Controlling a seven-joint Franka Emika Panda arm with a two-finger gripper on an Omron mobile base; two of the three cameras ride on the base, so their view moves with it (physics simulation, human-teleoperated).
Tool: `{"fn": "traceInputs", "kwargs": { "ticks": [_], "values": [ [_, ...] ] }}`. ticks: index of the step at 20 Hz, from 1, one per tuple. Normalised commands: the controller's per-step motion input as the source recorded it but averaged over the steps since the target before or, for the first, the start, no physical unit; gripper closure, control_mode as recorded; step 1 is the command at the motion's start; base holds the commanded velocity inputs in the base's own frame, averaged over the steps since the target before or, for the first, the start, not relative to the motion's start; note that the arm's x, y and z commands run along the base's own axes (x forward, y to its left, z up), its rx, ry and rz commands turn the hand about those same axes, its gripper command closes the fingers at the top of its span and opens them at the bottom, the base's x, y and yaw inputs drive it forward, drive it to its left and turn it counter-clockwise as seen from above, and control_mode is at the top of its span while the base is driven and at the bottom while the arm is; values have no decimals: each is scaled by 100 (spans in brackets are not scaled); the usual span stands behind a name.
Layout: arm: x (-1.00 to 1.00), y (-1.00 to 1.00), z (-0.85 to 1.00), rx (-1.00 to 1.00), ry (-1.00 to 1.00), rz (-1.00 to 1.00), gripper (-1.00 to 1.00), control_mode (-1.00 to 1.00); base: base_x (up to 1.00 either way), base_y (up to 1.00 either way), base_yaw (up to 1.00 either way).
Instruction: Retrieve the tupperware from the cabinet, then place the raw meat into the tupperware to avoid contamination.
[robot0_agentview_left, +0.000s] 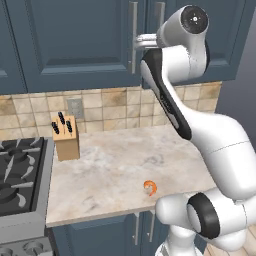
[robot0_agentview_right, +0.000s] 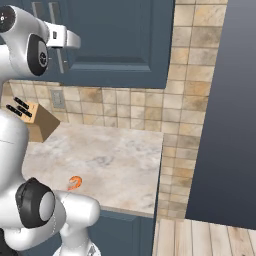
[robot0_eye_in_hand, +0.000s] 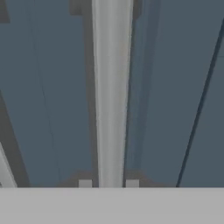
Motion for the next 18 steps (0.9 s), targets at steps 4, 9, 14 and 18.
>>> {"fn": "traceInputs", "kwargs": {
  "ticks": [4, 9, 14, 18],
  "values": [
    [-48, -29, -6, 2, 0, 0, 100, -100, 0, 0, 0],
    [-57, -36, -3, 2, 0, 0, 100, -100, 0, 0, 0],
    [-51, -39, 0, 3, 6, 0, 100, -100, 0, 0, 0],
    [-40, -39, 2, 3, 13, 0, 100, -100, 0, 0, 0]
  ]
}}
